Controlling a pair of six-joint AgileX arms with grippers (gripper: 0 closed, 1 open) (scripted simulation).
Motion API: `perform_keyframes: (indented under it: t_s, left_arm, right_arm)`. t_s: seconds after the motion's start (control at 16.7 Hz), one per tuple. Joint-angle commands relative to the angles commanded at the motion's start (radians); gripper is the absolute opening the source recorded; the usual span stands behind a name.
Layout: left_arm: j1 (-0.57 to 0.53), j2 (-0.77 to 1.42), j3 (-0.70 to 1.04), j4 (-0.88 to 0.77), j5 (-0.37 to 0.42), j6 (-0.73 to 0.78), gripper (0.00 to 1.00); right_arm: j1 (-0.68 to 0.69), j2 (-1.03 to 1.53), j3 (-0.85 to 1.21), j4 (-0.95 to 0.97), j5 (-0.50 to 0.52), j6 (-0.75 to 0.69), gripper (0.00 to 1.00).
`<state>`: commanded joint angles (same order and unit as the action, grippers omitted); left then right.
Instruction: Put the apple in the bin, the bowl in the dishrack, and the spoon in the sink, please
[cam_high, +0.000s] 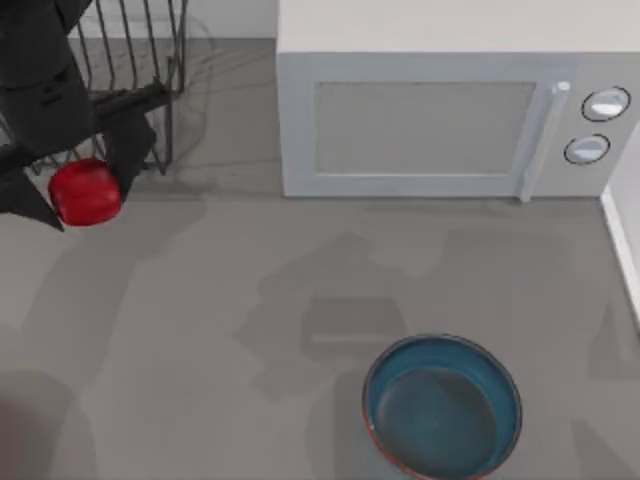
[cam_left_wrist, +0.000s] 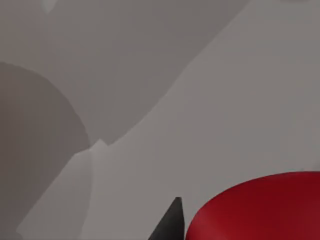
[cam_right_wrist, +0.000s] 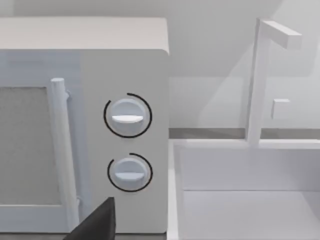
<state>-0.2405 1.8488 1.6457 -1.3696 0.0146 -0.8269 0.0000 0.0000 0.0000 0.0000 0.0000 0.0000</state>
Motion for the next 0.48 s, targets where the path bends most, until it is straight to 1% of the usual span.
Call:
perform_keyframes:
  t_s: [0.3,0.48]
  left_arm:
    - [0.257,-0.408,-0.349,0.011,-0.023,-0.267,0.0]
    - [0.389,-0.595,-0.517,0.027,-0.031,-0.403,0.0]
  right_arm:
    - [0.0,0.0,0.0,0.0,0.0,0.0,1.0]
    - [0.0,0.0,0.0,0.0,0.0,0.0,1.0]
